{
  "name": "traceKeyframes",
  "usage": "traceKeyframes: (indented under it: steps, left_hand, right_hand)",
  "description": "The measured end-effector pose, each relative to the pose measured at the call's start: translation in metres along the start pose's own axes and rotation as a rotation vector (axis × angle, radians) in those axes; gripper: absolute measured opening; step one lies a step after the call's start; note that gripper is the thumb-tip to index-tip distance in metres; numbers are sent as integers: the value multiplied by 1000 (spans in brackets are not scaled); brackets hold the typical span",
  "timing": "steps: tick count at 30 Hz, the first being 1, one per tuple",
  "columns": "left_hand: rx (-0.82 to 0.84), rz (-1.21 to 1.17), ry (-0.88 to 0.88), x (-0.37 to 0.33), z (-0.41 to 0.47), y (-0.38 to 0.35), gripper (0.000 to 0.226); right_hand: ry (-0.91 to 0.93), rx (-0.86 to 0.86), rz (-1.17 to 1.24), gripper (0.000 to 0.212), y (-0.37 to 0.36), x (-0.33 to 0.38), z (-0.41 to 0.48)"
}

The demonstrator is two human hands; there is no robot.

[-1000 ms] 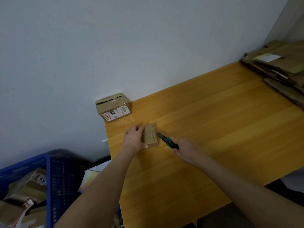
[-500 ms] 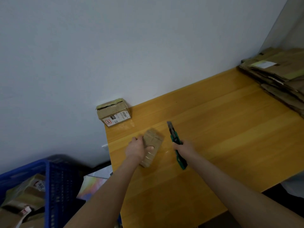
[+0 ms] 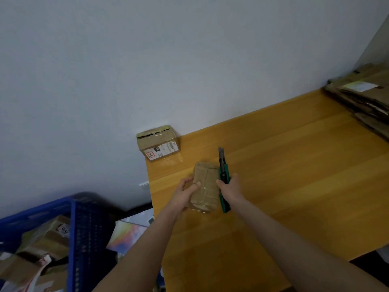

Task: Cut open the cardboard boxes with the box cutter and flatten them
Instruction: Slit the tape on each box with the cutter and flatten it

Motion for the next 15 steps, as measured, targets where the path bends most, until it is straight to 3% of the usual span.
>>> traceKeyframes:
  steps: [8, 11, 15]
  left_hand:
    - [91, -83, 25, -39, -16, -5, 55]
    - [64, -48, -41, -53, -20, -7, 64]
    - [-2, -121, -134, -70, -20, -8, 54]
  right_hand:
    - [307, -15, -50, 23, 42, 51, -14]
    - [320, 17, -52, 27, 54, 62, -21]
    - [277, -1, -67, 28, 72, 61, -23]
Point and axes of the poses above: each hand's wrist, its own z-axis towards the middle knuckle, its own y-axis out of the back of the hand, x = y × z, the point moved 3 cm from there along z, towards the middle knuckle, and after that the axes turned 7 degrees about -z, right-handed, at the moved point
